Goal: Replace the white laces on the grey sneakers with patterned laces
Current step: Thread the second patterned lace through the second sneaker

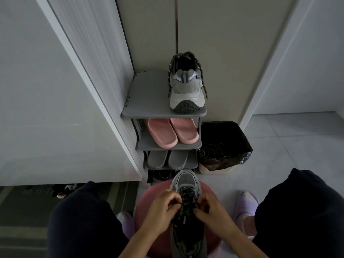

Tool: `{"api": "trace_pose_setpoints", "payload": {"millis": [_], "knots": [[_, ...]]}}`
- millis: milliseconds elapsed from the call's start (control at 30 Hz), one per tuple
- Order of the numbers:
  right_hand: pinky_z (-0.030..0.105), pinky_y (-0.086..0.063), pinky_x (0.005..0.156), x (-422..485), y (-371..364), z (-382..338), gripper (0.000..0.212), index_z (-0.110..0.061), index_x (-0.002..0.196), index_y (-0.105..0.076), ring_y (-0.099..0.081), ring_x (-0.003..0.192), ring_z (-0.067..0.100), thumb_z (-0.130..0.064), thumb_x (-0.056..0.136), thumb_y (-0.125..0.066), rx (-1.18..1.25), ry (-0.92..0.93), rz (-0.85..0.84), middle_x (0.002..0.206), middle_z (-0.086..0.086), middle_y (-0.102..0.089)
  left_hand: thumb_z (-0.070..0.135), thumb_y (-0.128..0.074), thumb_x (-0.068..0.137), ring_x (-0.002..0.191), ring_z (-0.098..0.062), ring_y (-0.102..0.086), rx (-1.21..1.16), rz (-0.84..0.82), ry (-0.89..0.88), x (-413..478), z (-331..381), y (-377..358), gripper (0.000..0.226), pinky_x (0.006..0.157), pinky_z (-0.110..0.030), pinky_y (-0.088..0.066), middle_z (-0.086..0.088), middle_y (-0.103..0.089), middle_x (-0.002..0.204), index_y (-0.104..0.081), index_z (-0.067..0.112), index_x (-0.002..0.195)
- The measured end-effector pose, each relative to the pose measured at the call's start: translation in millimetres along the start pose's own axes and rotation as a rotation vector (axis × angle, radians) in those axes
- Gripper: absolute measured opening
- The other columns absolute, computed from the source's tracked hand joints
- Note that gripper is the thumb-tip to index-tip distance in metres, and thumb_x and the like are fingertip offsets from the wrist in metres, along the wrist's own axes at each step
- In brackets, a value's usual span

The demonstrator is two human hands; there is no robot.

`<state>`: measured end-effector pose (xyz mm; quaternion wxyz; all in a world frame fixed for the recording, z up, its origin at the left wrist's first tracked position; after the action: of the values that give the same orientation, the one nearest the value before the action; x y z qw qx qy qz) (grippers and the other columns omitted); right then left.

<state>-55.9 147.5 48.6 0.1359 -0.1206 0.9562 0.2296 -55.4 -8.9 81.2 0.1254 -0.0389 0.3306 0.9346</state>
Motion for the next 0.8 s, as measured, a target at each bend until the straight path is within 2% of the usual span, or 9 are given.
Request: {"api": "trace_pose_setpoints", "payload": {"millis": [100,167,300,400,500,567,600,667,800], "knots": [[0.022,-0.038,0.059,0.4,-0.8,0.5,0.021,-0.021,0.077,-0.048,-0.042,0.056,0.003,-0.012,0.074,-0.067,0.009,-0.008,-0.012,0.063,-0.004,-0.049,0.013,-0.061,0.086,0.066,0.002,-0.048,0.011,-0.023,0.055,-3.5,-9.3,0.7,0.029,0.063,-0.01,-0.036,0.014,-0.054,0.08,-0.047,0.037,0.077],[0.019,-0.037,0.057,0.5,-1.4,-1.5,0.022,-0.021,0.076,-0.048,-0.042,0.054,0.001,-0.011,0.074,-0.067,0.012,-0.003,-0.023,0.063,-0.004,-0.048,0.013,-0.059,0.088,0.06,0.003,-0.049,-0.019,-0.056,0.085,-4.2,-13.3,1.0,0.027,0.059,-0.011,-0.035,0.012,-0.056,0.077,-0.048,0.036,0.079],[0.018,-0.036,0.057,-0.4,-0.7,-4.1,0.023,-0.02,0.077,-0.048,-0.042,0.053,-0.001,-0.009,0.074,-0.068,0.023,0.014,-0.024,0.063,-0.005,-0.048,0.011,-0.059,0.088,0.065,0.005,-0.053,-0.08,-0.124,0.098,-2.3,-14.7,-0.7,0.025,0.062,-0.011,-0.041,0.011,-0.058,0.078,-0.051,0.033,0.08],[0.022,-0.037,0.059,-2.6,0.1,-5.1,0.021,-0.019,0.083,-0.05,-0.042,0.056,0.001,-0.016,0.071,-0.066,0.047,0.039,-0.017,0.059,-0.011,-0.051,0.015,-0.061,0.088,0.065,0.004,-0.054,-0.092,-0.159,0.134,-4.9,-17.6,-0.4,0.021,0.065,-0.013,-0.045,0.01,-0.058,0.075,-0.055,0.034,0.08],[0.02,-0.037,0.058,-3.7,-0.5,-6.2,0.022,-0.019,0.086,-0.051,-0.041,0.056,0.001,-0.008,0.074,-0.067,0.05,0.056,-0.022,0.059,-0.015,-0.052,0.015,-0.062,0.087,0.066,0.004,-0.057,-0.082,-0.189,0.145,-8.9,-18.6,8.5,0.013,0.068,-0.012,-0.046,0.009,-0.06,0.075,-0.059,0.027,0.082],[0.018,-0.036,0.057,-3.7,0.2,-6.5,0.024,-0.019,0.086,-0.052,-0.041,0.055,0.001,-0.004,0.076,-0.067,0.058,0.053,-0.021,0.059,-0.009,-0.048,0.019,-0.06,0.089,0.075,0.0,-0.057,0.092,-0.225,0.124,-8.7,-22.8,16.5,0.006,0.069,-0.011,-0.042,0.009,-0.06,0.083,-0.064,0.022,0.093],[0.017,-0.036,0.057,-3.3,0.5,-6.4,0.024,-0.019,0.086,-0.052,-0.041,0.055,0.001,-0.003,0.076,-0.067,0.061,0.05,-0.023,0.059,-0.008,-0.046,0.022,-0.058,0.09,0.082,-0.004,-0.057,0.235,-0.236,0.125,-7.4,-26.3,22.9,0.012,0.07,-0.014,-0.04,0.008,-0.061,0.09,-0.065,0.019,0.1],[0.016,-0.036,0.057,-3.3,0.6,-6.9,0.024,-0.02,0.086,-0.052,-0.04,0.055,0.001,-0.003,0.076,-0.067,0.053,0.047,-0.029,0.06,-0.007,-0.045,0.027,-0.055,0.091,0.088,-0.01,-0.059,0.373,-0.185,0.149,-5.7,-34.7,40.9,0.019,0.072,-0.022,-0.041,0.007,-0.063,0.094,-0.067,0.019,0.104],[0.018,-0.038,0.059,-6.5,1.5,-17.1,0.031,-0.028,0.085,-0.049,-0.042,0.06,0.004,-0.005,0.074,-0.066,-0.051,0.131,0.002,0.069,-0.01,-0.044,0.021,-0.052,0.093,0.052,-0.004,-0.054,0.12,0.043,0.242,-3.7,-46.5,75.1,0.014,0.062,-0.024,-0.046,0.006,-0.059,0.057,-0.062,0.027,0.086]]}}
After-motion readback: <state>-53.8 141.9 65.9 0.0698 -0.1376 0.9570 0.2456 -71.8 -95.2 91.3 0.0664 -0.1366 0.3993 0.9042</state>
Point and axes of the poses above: each hand's wrist, its own x-axis towards the middle knuckle, its own y-axis out of the back of the hand, z = x × y, the point moved 7 cm from there along x, towards the middle knuckle
